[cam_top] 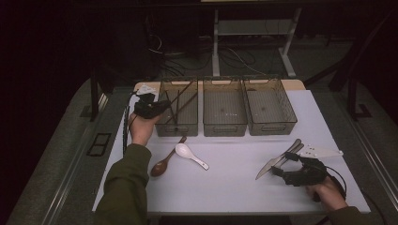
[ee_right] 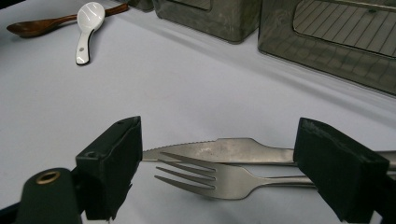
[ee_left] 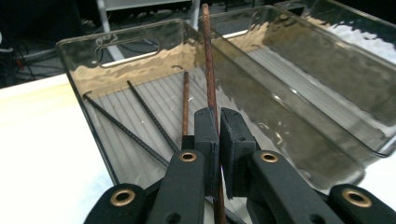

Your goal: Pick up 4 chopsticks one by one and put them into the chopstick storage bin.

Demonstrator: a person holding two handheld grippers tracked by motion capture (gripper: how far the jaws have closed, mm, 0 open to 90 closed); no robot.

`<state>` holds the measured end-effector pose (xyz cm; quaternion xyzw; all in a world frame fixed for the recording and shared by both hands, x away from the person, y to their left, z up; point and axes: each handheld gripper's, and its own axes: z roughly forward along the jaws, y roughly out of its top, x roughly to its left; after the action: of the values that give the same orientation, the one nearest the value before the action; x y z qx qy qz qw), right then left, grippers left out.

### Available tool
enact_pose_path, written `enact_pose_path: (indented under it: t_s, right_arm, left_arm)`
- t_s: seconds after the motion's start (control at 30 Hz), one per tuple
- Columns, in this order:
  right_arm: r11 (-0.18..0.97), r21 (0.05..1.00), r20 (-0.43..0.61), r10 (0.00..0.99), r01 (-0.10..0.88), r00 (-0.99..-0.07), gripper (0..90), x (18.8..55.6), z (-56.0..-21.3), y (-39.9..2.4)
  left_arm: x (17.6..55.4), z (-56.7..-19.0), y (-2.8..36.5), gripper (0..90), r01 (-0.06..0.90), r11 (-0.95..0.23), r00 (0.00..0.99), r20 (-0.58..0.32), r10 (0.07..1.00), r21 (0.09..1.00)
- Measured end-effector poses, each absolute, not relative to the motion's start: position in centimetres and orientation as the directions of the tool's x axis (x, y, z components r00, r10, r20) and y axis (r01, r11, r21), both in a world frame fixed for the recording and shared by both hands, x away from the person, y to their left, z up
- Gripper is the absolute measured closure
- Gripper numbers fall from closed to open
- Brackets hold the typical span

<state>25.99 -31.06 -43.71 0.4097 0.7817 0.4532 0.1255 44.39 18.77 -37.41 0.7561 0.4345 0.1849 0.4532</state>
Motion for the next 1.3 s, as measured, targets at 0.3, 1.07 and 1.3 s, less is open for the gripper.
enact_pose_path:
  t_s: [0.3,1.07,1.3]
  right_arm:
    - [0.253,0.813,0.174,0.753,0.524,-0.634,15.3,26.0,-43.7,-31.1]
    - [0.255,0.814,0.172,0.752,0.521,-0.636,15.3,26.0,-43.7,-31.2]
    - [0.254,0.814,0.173,0.754,0.523,-0.634,15.3,26.0,-43.7,-31.2]
  left_arm:
    - [45.4,-38.7,18.1,85.1,0.53,-0.232,0.533,-0.108,0.839,0.815]
    - [44.4,-37.6,17.2,50.5,0.495,-0.275,0.566,-0.065,0.822,0.824]
    - [42.9,-36.5,16.9,40.7,0.48,-0.275,0.597,-0.081,0.798,0.833]
